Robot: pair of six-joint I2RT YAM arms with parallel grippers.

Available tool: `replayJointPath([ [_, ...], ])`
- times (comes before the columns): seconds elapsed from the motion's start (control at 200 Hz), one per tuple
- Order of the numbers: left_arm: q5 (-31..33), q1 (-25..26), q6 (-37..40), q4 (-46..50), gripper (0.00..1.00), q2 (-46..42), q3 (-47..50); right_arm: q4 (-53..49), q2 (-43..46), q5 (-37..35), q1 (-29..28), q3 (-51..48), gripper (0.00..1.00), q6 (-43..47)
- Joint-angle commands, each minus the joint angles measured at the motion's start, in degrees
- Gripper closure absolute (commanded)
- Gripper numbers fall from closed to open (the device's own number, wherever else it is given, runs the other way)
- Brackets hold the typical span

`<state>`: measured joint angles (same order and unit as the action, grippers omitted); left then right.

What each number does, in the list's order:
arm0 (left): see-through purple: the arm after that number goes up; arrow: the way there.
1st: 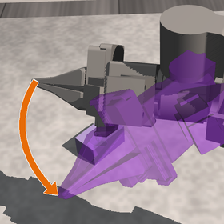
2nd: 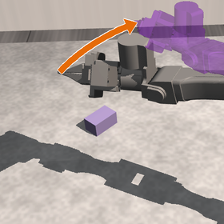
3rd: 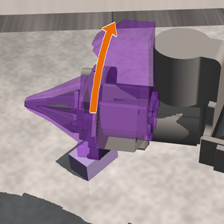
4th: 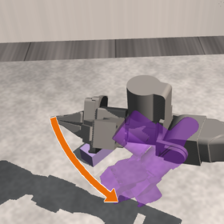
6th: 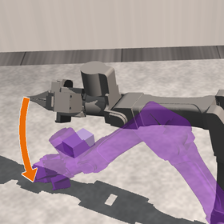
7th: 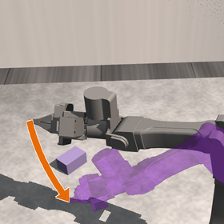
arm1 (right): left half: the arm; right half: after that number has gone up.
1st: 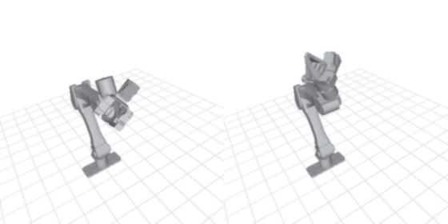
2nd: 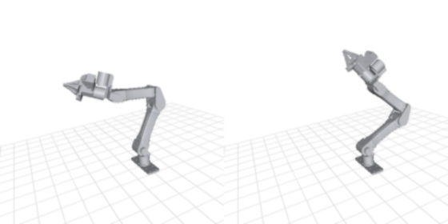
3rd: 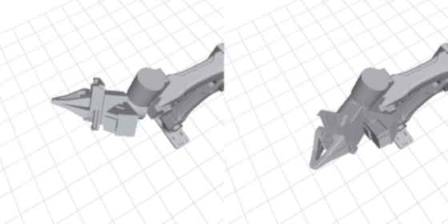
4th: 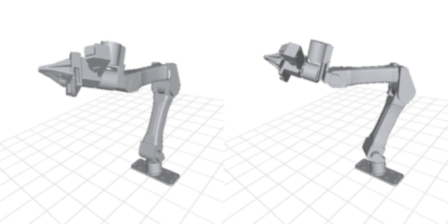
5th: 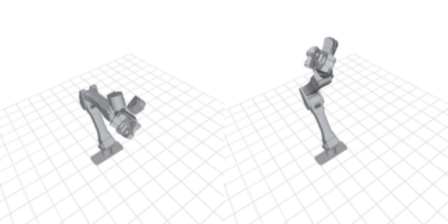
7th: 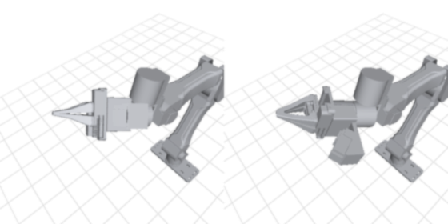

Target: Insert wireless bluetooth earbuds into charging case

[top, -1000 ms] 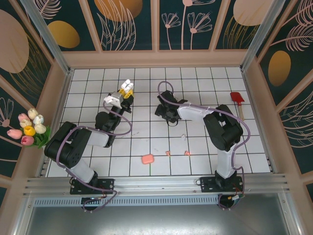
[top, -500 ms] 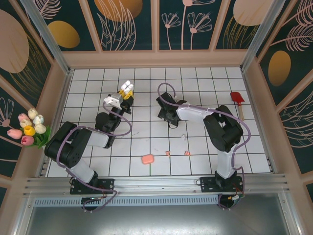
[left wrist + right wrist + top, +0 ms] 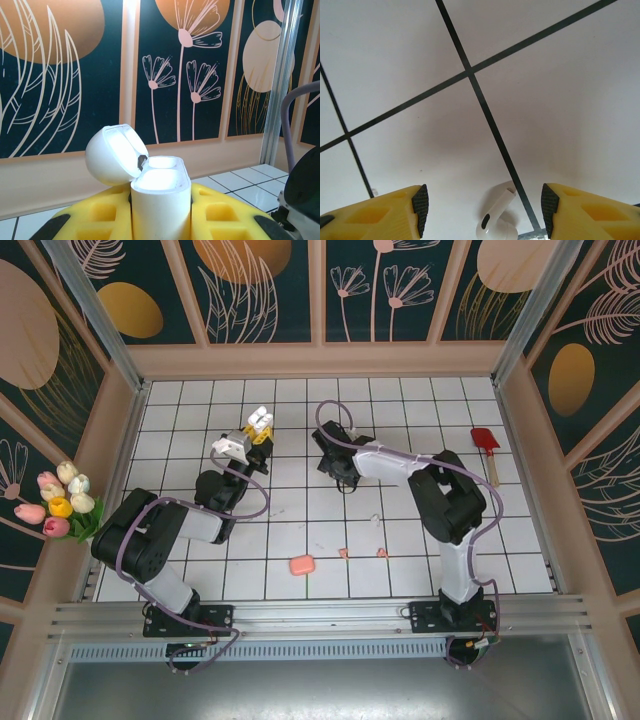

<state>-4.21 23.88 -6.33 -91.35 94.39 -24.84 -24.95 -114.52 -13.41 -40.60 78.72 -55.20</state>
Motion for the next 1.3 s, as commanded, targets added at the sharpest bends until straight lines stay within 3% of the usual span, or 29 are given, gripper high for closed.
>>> replayJointPath([
  [0.0, -0.62, -0.32, -1.14, -13.53, 1.0, 0.36, -0.03, -0.99, -0.81, 0.99, -0.22, 0.96, 0.37, 1.49],
  [0.495, -0.87, -0.32, -1.41, -13.57, 1.0, 0.36, 0.14, 4.07, -1.64, 8.72, -5.0, 0.25, 0.38, 0.81],
  [0.921, -0.8, -0.32, -1.23, -13.24, 1.0, 0.03, 0.41, 3.51, 4.85, 5.2, -2.43, -1.34, 0.38, 3.12],
  [1.296, -1.15, -0.32, -0.88, -12.63, 1.0, -0.61, 0.49, 4.25, 4.76, 5.32, -0.88, -3.01, 0.39, 5.87],
])
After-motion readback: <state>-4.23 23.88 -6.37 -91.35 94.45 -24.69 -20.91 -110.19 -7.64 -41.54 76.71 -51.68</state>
